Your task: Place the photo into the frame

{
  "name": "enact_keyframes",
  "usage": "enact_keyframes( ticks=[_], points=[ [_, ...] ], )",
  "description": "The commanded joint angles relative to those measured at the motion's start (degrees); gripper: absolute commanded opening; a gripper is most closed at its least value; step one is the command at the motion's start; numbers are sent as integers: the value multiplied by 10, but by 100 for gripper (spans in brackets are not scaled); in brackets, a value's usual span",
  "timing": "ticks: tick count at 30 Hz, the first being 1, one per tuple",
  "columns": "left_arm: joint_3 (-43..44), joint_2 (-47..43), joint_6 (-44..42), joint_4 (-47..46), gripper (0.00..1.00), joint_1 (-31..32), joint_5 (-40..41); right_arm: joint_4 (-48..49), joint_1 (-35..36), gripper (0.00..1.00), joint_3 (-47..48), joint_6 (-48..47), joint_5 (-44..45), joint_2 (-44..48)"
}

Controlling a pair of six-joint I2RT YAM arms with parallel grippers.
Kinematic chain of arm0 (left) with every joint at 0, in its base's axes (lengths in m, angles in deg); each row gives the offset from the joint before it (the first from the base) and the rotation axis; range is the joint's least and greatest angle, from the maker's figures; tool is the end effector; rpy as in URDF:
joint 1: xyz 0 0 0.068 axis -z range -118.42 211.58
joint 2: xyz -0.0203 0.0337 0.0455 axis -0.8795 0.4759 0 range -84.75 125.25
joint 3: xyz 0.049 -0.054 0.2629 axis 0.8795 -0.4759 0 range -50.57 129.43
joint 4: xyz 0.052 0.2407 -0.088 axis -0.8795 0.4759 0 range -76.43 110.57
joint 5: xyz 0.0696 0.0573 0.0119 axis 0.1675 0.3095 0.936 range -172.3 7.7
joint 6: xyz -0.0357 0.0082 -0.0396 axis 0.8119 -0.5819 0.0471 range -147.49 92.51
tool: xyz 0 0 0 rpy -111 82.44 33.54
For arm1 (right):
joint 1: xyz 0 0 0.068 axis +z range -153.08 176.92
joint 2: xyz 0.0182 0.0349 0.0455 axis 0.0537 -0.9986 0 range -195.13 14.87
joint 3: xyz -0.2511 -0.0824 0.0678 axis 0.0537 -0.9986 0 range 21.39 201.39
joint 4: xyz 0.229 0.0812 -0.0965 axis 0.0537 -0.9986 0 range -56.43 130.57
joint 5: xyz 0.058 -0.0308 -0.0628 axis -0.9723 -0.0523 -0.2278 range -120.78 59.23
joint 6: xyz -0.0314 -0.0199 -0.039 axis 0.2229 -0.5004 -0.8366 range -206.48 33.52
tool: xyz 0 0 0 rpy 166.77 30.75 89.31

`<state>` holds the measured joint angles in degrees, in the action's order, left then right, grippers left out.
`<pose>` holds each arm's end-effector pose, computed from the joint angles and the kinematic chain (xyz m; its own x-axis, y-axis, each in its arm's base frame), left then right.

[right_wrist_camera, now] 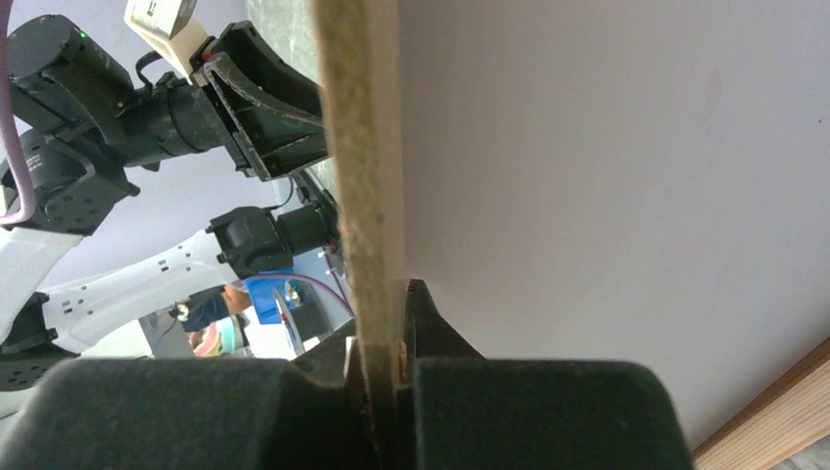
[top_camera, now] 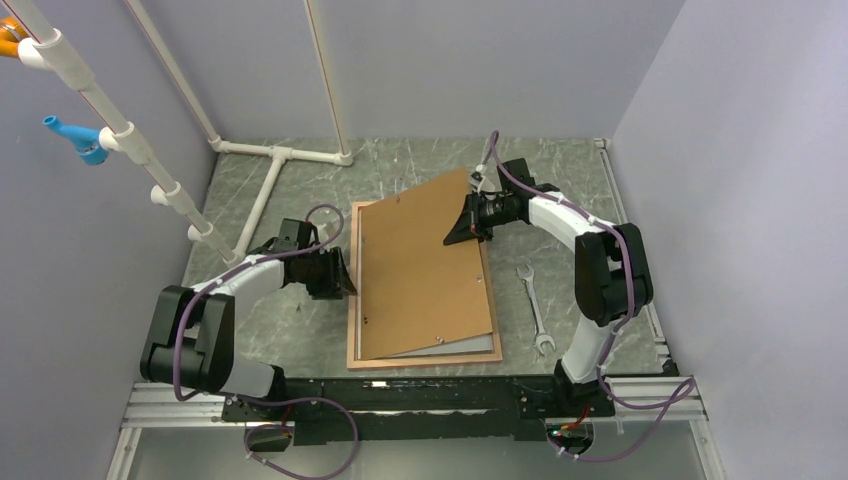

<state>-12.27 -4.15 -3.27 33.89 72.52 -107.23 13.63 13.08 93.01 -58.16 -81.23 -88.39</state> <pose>0.2400 -0.0617 0.1591 -0.9438 -0.1966 -0.2659 -0.0273 0.8476 -0.5300 0.3488 0.1296 0.2106 -0.9888 0.0279 -0.1468 -0.1071 0.5526 0.8266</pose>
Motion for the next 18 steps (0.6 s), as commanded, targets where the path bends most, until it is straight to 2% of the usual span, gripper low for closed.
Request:
enact_keyframes(
  ticks=[1,7,14,18],
  points=[
    [5,4,-5,-22,50,8,5,51,-1,0,-9,-16,27,-8],
    [15,3,-4,-21,50,13,1,90,10,0,-39,6,22,-26],
    [16,-1,-1,-22,52,14,-3,82,24,0,-42,5,47,-47],
    [17,-5,-2,-18,54,14,-2,66,25,6,-41,-1,62,-49]
  ],
)
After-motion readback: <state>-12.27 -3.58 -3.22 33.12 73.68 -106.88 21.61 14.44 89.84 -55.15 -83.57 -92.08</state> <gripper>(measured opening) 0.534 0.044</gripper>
